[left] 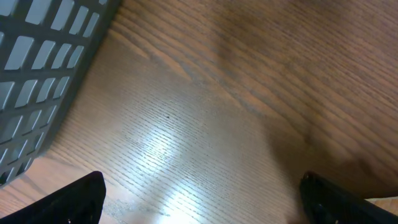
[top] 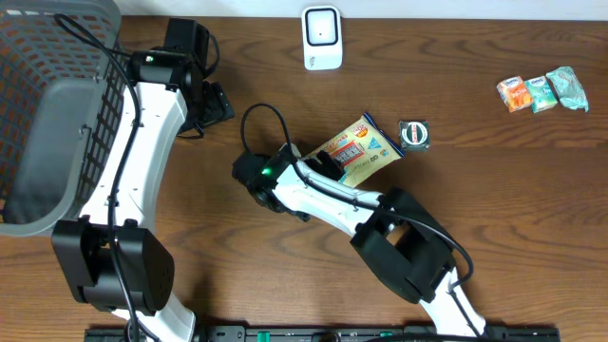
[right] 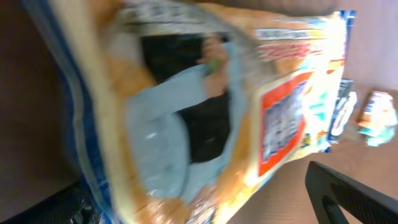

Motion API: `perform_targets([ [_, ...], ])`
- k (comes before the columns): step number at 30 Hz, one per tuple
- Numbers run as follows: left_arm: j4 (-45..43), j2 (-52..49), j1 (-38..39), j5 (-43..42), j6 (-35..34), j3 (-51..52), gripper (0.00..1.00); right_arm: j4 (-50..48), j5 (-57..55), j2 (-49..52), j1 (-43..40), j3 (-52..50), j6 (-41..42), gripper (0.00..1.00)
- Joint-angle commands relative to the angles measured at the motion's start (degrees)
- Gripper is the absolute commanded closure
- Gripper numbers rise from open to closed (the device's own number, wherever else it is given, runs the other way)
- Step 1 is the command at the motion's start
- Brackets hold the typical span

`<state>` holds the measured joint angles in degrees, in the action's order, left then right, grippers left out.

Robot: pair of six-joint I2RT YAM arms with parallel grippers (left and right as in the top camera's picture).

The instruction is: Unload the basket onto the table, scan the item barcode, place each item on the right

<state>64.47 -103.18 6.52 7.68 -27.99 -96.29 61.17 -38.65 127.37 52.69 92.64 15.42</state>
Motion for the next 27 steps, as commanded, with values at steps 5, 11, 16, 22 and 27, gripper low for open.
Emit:
perform_targets([
  [5, 0.2, 0.28, -0.2, 0.72, 0.98, -0.2, 0.02, -3.87, 3.19, 5.44, -5.4, -0.57, 1.66, 0.26],
  [11, 0.2, 0.28, -0.2, 0.72, 0.98, -0.2, 0.02, -6.54, 14.03, 5.38, -10.12, -0.04, -5.03, 0.88],
  [16, 0.2, 0.28, -0.2, 0.72, 0.98, -0.2, 0.02, -0.52, 14.91, 2.78, -12.61, 5.64, -5.03, 0.99],
  [22, 0.2, 0.28, -0.2, 0.72, 0.98, -0.2, 0.02, 2.12, 31.67, -5.95, -15.37, 13.42, -10.36, 0.99],
  [27, 0.2, 0.28, -0.2, 0.72, 0.98, -0.2, 0.02, 2.03, 55.34, -15.21, -18.88, 14.71, -14.36, 0.99],
])
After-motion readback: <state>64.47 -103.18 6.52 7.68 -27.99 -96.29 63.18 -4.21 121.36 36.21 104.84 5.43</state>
